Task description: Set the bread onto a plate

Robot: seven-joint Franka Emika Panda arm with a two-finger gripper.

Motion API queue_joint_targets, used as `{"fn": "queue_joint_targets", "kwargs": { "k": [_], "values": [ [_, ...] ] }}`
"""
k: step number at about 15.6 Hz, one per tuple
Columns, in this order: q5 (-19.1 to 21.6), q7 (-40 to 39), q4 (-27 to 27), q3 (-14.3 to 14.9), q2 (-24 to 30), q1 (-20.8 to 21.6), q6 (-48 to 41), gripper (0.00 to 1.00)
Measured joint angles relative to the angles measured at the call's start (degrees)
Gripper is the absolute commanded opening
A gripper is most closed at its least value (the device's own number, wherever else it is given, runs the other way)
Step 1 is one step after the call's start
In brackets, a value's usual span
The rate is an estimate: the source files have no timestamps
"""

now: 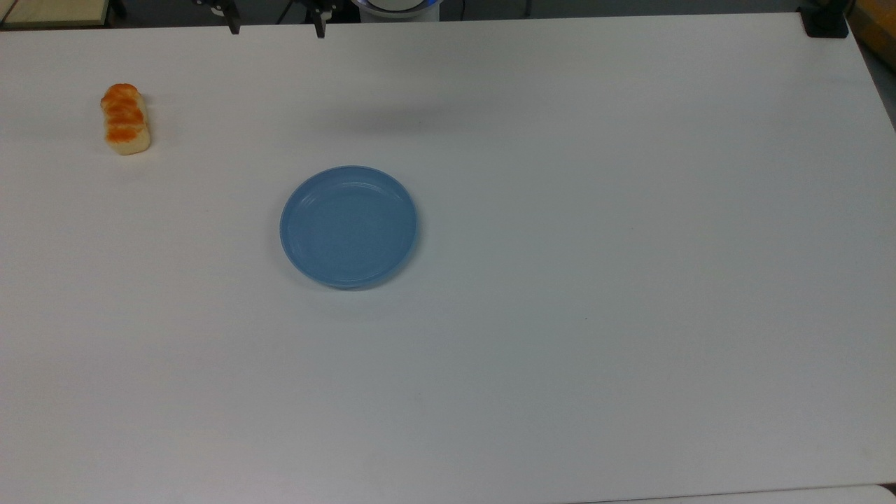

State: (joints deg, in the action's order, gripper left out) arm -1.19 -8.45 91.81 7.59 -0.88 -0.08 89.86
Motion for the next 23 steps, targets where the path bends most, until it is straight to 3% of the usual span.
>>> {"fn": "queue_joint_targets", "kwargs": {
  "k": [5, 9, 14, 18, 23],
  "values": [
    [-0.9, -9.2, 1.8, 1.1, 1.8, -3.0, -4.5, 1.00],
    [-1.1, -12.4, 11.7, 3.0, 6.3, -7.7, 5.2, 1.00],
    [-1.1, -26.8, 19.2, 5.6, 8.2, -13.3, 8.1, 1.00],
    [-1.1, -32.5, 23.5, 9.2, 7.1, -14.0, 15.9, 1.00],
    [-1.1, -33.3, 25.0, 9.4, 0.1, -14.4, 27.1, 1.00]
  ]
}}
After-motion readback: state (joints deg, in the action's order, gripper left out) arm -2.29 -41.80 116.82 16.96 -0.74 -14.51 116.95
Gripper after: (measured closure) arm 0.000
